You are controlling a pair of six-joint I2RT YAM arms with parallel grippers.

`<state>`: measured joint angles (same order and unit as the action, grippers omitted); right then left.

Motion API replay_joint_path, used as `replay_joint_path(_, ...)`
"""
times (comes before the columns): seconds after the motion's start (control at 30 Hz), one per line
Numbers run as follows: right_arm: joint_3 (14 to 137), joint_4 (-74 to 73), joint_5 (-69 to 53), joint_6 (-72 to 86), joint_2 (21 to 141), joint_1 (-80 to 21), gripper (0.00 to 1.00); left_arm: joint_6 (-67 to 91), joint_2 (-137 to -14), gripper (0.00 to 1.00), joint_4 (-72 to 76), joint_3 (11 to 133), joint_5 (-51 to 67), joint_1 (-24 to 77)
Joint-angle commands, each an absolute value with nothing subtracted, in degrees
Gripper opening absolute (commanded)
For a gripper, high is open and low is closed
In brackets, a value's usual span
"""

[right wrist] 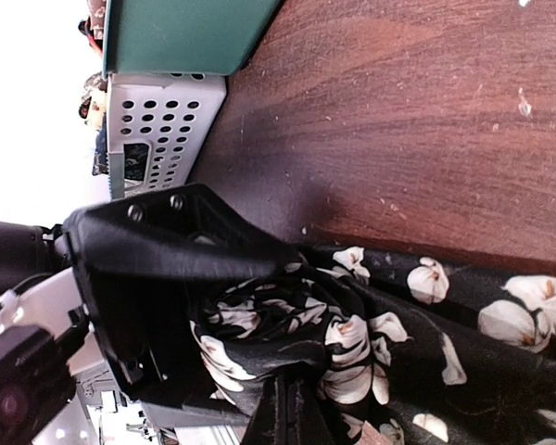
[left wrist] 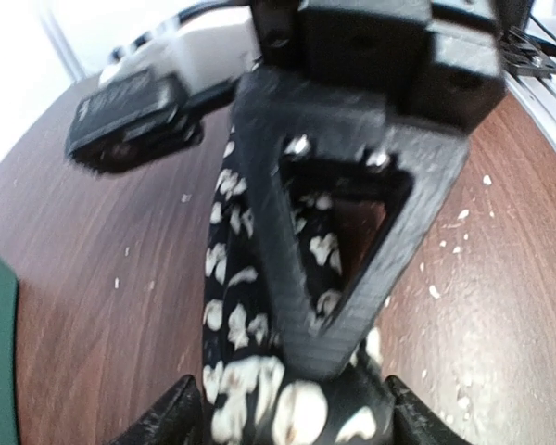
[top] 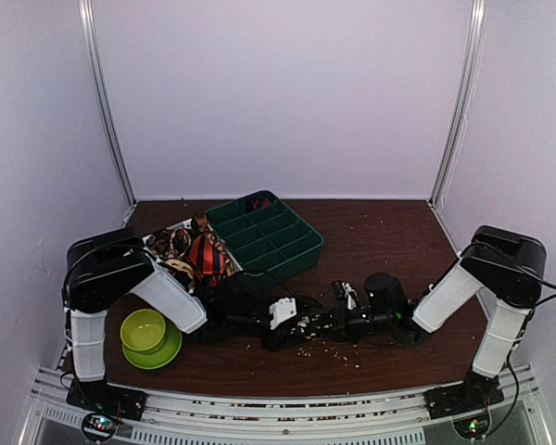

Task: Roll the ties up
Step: Roll the tie at the center of the board.

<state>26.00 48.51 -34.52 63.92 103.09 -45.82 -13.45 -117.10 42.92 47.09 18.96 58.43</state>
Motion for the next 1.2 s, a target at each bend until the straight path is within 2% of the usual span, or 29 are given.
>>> replay_joint_path(0.0,25.2,39.8,-33.3,63.7,104.4,-45.5,0.00,-17.4,-118.4,0.61,43.7,49.0,20.1,59.2)
replay_joint_path(0.07,25.3,39.7,-33.5,63.7,104.1,-45.4,0.00,-17.0,-118.2,0.49,43.7,48.6,20.7,59.2)
replay_joint_path(0.1,25.4,39.9,-33.7,63.6,103.9,-45.5,0.00,-16.5,-118.2,0.40,43.4,48.5,21.3,59.2)
replay_joint_path(0.17,25.1,40.8,-34.2,63.3,102.2,-45.5,0.00,-15.6,-118.1,0.31,41.9,48.7,22.5,59.2)
replay_joint_path(0.27,24.5,39.3,-33.0,60.8,95.5,-45.1,0.22,-13.8,-117.4,0.26,37.4,49.4,24.3,59.2)
replay_joint_path(0.33,26.2,32.0,-30.9,56.9,90.2,-44.7,0.31,-13.0,-116.7,0.25,34.1,49.8,25.1,59.0)
replay_joint_path(0.43,30.9,19.8,-27.8,51.3,87.2,-43.9,0.33,-12.1,-116.1,0.24,29.7,50.6,26.0,58.5)
replay_joint_path(0.73,33.6,12.7,-29.0,47.0,95.1,-41.6,0.24,-7.3,-114.1,0.26,22.2,52.3,26.1,56.6)
replay_joint_path(1.17,27.7,13.4,-27.5,47.2,96.2,-41.6,0.22,-2.2,-109.5,0.30,15.3,52.7,24.3,56.2)
